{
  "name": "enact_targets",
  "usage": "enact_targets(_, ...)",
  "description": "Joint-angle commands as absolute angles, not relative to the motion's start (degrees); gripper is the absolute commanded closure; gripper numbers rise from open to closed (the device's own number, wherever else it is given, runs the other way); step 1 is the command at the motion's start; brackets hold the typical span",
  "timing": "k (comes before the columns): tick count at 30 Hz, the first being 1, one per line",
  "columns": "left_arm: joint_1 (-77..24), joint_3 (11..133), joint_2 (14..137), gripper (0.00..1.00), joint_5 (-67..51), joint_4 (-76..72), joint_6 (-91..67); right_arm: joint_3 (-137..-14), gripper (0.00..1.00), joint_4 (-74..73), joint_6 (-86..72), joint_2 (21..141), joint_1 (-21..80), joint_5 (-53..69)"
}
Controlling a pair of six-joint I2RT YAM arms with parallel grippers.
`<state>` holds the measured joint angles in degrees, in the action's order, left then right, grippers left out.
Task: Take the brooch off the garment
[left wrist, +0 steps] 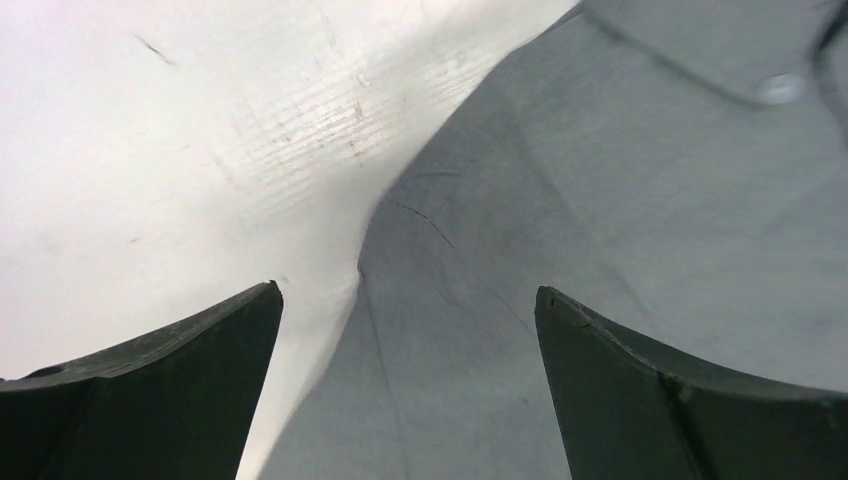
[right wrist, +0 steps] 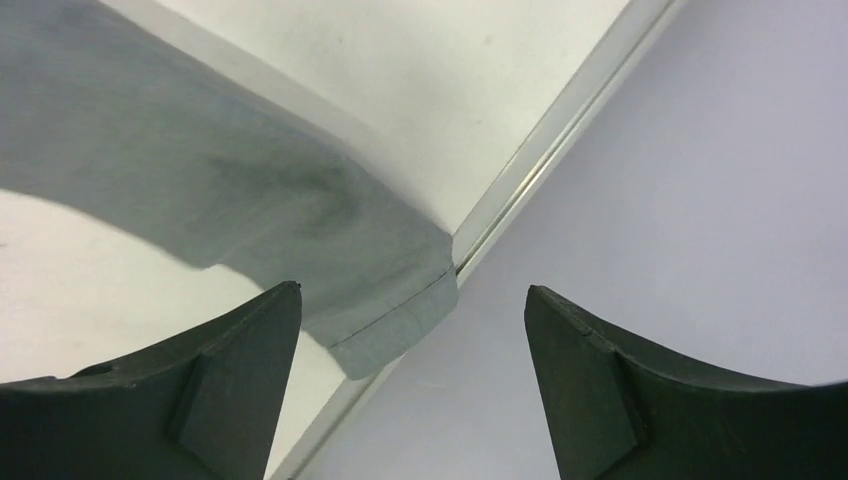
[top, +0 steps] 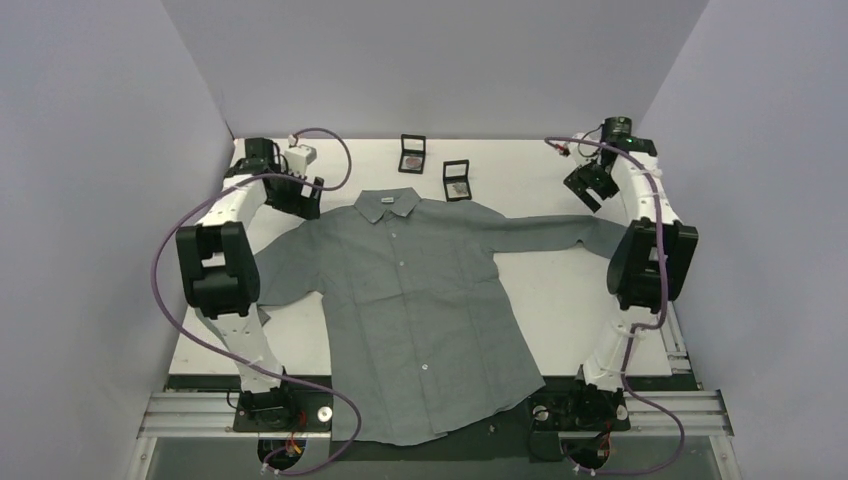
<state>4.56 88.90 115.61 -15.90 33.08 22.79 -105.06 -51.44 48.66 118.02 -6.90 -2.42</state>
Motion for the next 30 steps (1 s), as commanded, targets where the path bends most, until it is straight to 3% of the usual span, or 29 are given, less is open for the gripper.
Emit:
enact_targets(1,5.53,92.36,102.71,0.04,-23.20,37.51,18.43,-105.05,0.22,-54.48,40.93,104.13,-7.48,16.05)
enact_targets(8,12.58,85.78,88.72,0.04,-30.32,40.51,16.41,-98.24,0.21,-50.44,30.06,90.62,-7.48,28.62)
enact_targets(14,18.93,75.04,77.68,0.04,-27.63,40.40,18.35,-78.84,0.21,-41.30,23.49,79.22,-8.65,29.95)
enact_targets(21,19.34,59.79,70.01,0.04,-21.61,33.21,16.80,-67.12,0.21,-34.50,20.69,79.76,-15.65,32.21)
enact_targets(30,19.25,60.14,76.24,0.04,-21.72,29.88,11.85,-65.39,0.21,-31.73,20.50,83.08,-18.63,31.48)
